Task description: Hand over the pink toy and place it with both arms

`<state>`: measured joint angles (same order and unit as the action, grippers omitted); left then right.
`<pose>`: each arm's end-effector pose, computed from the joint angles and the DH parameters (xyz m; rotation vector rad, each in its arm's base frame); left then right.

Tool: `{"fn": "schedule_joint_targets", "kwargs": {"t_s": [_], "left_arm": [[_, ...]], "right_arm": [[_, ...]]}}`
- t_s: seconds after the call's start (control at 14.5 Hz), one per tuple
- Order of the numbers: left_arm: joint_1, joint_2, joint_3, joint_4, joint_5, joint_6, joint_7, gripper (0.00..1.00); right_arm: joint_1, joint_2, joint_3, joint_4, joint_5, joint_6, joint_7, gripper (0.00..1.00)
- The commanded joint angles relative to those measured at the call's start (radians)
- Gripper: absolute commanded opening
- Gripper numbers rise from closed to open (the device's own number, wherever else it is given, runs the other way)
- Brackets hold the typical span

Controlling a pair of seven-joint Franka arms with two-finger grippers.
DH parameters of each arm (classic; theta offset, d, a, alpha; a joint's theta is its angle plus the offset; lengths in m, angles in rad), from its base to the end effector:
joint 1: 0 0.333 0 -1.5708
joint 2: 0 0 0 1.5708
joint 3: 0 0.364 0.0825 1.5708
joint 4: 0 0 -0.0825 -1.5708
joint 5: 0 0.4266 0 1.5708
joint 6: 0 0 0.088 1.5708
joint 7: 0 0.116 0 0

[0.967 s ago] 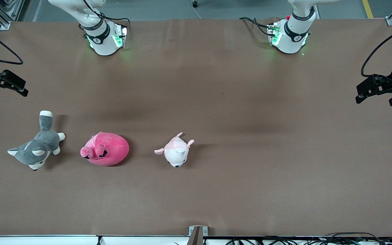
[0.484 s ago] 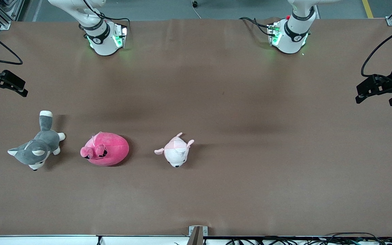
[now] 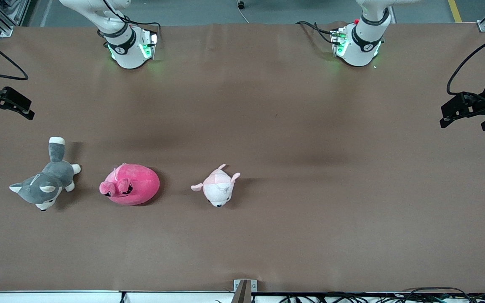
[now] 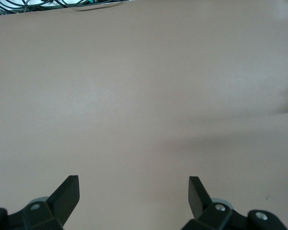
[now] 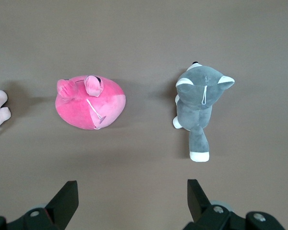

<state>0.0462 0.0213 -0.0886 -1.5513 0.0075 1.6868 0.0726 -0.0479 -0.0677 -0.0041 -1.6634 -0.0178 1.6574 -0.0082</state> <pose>0.6171 -0.0247 0.6717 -3.1239 0.1803 -0.1788 0.5803 -0.0322 0.6633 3.1201 -0.0668 0.0954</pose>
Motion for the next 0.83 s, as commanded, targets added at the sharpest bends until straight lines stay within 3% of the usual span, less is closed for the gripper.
{"fn": "schedule_joint_targets", "kwargs": {"t_s": [0.0,0.76], "left_arm": [[-0.003,-0.012,0.006,0.005,-0.009,-0.018,0.006,1.00],[-0.003,-0.014,0.012,0.005,-0.090,-0.049,-0.060,1.00]], "right_arm": [[-0.007,-0.034,0.003,-0.038,-0.011,0.016,-0.007,1.00],[-0.009,-0.034,0.003,-0.038,-0.011,0.016,-0.007,1.00]]}}
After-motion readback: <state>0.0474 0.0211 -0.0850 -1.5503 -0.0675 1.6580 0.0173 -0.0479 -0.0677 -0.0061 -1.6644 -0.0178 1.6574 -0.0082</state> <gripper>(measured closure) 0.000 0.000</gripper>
